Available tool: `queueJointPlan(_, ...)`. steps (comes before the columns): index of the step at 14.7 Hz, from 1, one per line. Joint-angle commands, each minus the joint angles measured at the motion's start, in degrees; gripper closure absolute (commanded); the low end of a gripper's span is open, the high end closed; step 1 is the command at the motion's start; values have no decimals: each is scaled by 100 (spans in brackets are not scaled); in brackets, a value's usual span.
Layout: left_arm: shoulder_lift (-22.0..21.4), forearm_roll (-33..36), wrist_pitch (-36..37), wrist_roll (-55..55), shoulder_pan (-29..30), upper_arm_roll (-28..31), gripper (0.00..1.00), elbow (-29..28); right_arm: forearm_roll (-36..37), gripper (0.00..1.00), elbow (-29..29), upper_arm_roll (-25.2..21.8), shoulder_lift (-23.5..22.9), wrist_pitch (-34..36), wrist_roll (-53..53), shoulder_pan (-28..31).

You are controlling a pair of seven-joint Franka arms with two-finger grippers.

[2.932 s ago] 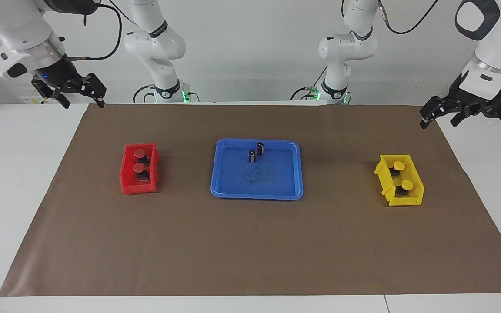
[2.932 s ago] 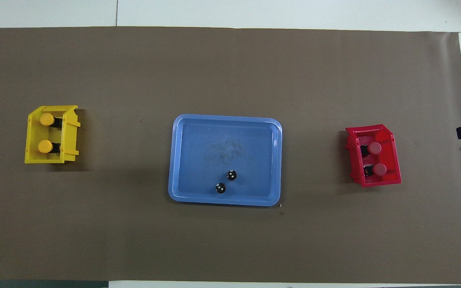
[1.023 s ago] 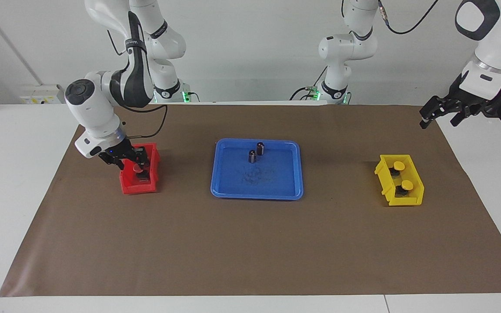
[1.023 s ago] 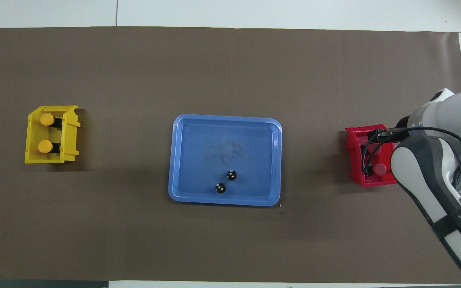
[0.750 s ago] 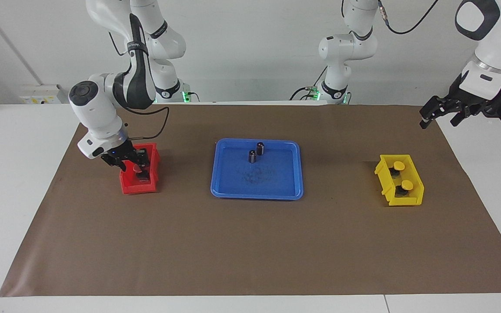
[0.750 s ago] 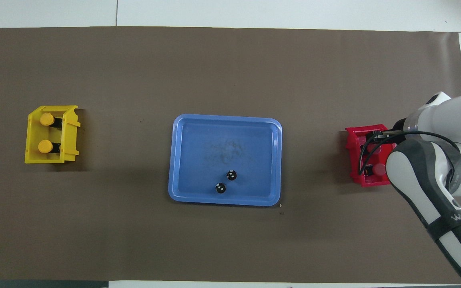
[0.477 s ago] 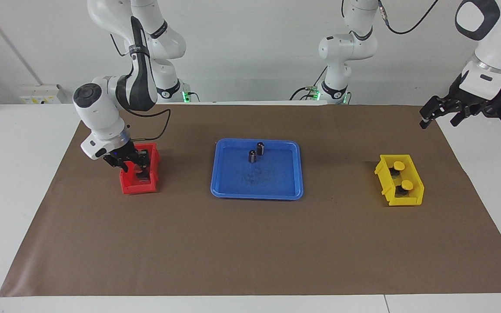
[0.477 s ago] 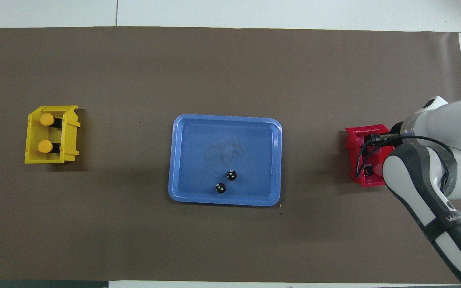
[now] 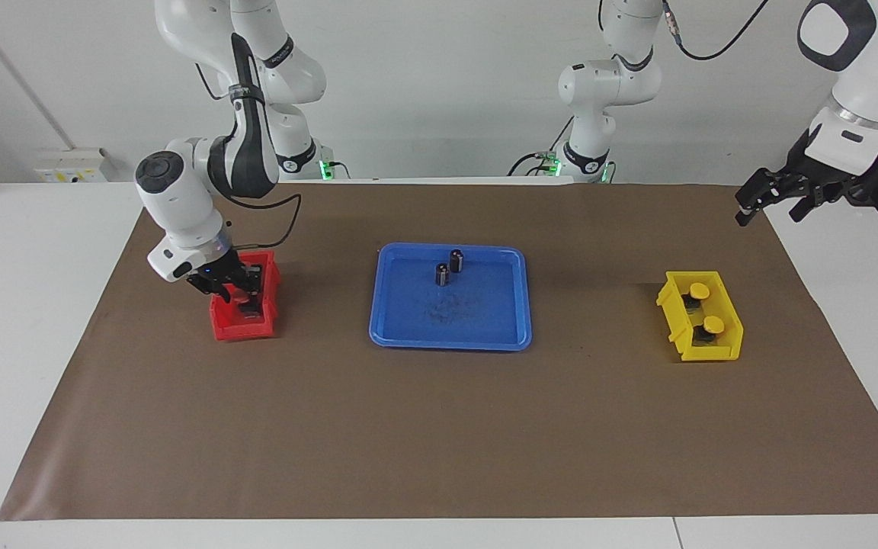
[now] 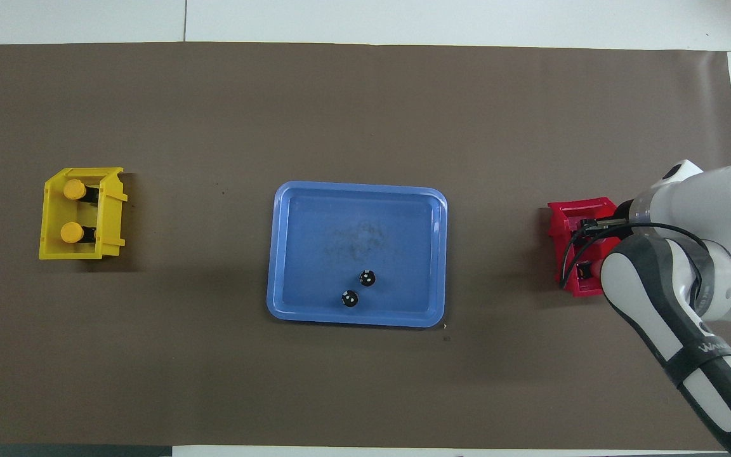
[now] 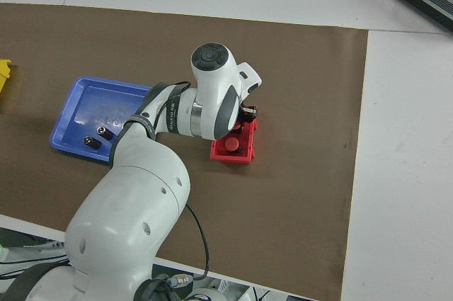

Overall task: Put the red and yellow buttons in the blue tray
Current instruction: 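Lift the red button and place it in the blue tray with the right gripper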

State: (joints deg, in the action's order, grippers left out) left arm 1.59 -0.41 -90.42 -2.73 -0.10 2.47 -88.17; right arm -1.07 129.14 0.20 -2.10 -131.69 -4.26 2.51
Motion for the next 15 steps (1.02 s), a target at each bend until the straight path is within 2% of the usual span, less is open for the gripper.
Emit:
queueJointPlan(1, -167, 6, 16, 9, 28, -19, 0, -175, -69, 83, 59, 6, 26, -146, -198, -5)
queueJointPlan(2, -167, 6, 16, 9, 28, -19, 0, -175, -51, 87, -63, 6, -18, -42, -259, 4)
queueJointPlan(4, -167, 6, 16, 9, 19, -19, 0, -175, -16, 87, -659, -3, -141, 641, -487, 21)
queueJointPlan(8, -167, 6, 16, 9, 19, -19, 0, -175, 63, 87, -2442, 6, -422, 2574, -489, -5)
queueJointPlan(10, -167, 6, 16, 9, 19, -19, 0, -175, 28, 86, -3260, 24, -702, 3121, -35, -407)
queueJointPlan(12, -167, 6, 16, 9, 19, -19, 0, -175, -24, 86, -3789, 32, -966, 3229, 1052, -977)
queueJointPlan(13, -167, 6, 16, 9, 19, -19, 0, -175, -59, 86, -3826, 41, -1011, 3107, 1754, -1337)
queueJointPlan(15, -167, 15, 16, 1, 28, -19, 0, -175, -235, 87, -3818, 41, -1247, 2415, 3030, -2137)
